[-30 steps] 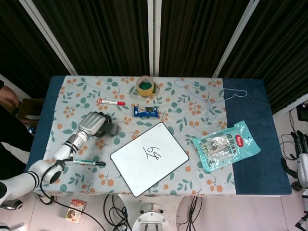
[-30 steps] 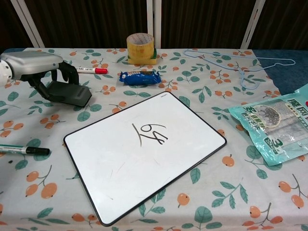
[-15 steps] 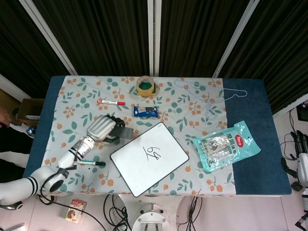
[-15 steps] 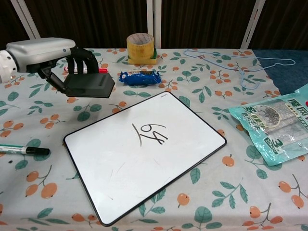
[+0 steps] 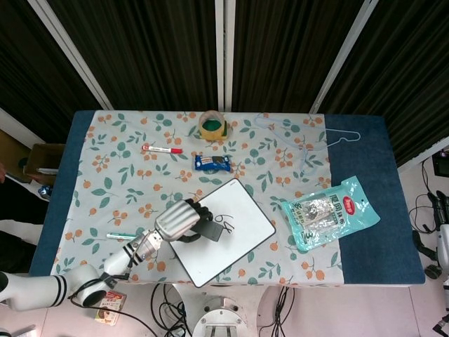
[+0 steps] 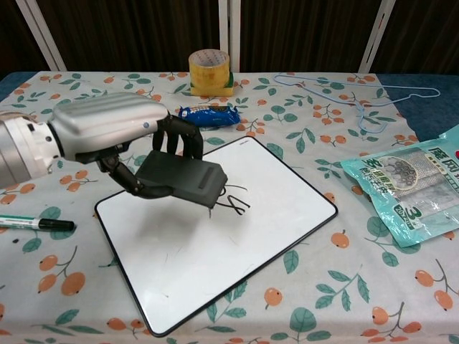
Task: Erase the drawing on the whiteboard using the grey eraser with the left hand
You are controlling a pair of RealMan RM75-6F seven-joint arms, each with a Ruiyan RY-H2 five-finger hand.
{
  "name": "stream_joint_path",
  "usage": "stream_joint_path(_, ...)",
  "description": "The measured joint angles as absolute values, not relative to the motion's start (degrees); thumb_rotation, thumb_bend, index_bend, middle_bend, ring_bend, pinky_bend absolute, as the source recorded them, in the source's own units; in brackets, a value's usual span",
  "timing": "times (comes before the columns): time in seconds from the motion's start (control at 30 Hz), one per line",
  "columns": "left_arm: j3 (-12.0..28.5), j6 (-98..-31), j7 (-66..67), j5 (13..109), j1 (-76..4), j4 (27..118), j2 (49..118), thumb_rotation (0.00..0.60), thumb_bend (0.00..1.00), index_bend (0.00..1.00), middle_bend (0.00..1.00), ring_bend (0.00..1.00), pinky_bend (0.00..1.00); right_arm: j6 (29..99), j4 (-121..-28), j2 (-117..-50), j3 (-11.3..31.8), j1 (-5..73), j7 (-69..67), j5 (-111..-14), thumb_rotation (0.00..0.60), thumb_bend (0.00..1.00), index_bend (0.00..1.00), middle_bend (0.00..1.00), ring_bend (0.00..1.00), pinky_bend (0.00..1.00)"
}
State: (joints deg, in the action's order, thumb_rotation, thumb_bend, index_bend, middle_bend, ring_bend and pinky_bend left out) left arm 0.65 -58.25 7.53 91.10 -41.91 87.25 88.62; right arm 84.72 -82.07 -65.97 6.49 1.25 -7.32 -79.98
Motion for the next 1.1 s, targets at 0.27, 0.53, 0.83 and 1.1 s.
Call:
stream_joint_path(0.27, -0.51, -55.20, 11.87, 89.22, -41.87, 86.19, 92.76, 0.600, 0.34, 0.57, 0.51, 0.48, 0.53, 85.30, -82.13, -65.38, 6.67, 0.84, -7.90, -79.91, 0.600, 0.28, 0.00, 0.00, 0.00, 0.00)
stream_joint_path(0.53, -0.47, -54.08, 12.06, 88.12, -42.13, 84.61, 94.10, 0.600, 0.35, 0.58, 0.52, 0.48, 0.54, 84.69, -81.46, -65.87, 6.61, 0.97, -8.36, -79.76, 0.600, 0.28, 0.00, 0.00, 0.00, 0.00)
stream_joint_path(0.83, 0.24, -53.57, 11.79, 86.87, -42.30, 81.88, 96.58, 0.600, 0.35, 0.61, 0.55, 0.52, 0.56, 84.64, -81.07, -65.86, 6.88, 0.87, -8.87, -79.31, 0.600, 0.28, 0.00, 0.00, 0.00, 0.00)
stream_joint_path(1.1, 1.29, -52.65, 11.41, 86.13, -43.17, 78.61, 98.78, 0.600, 0.40, 0.62, 0.56, 0.52, 0.58, 85.22, -80.44, -65.98, 7.14, 0.63, -9.61, -79.33, 0.600, 0.28, 0.00, 0.00, 0.00, 0.00)
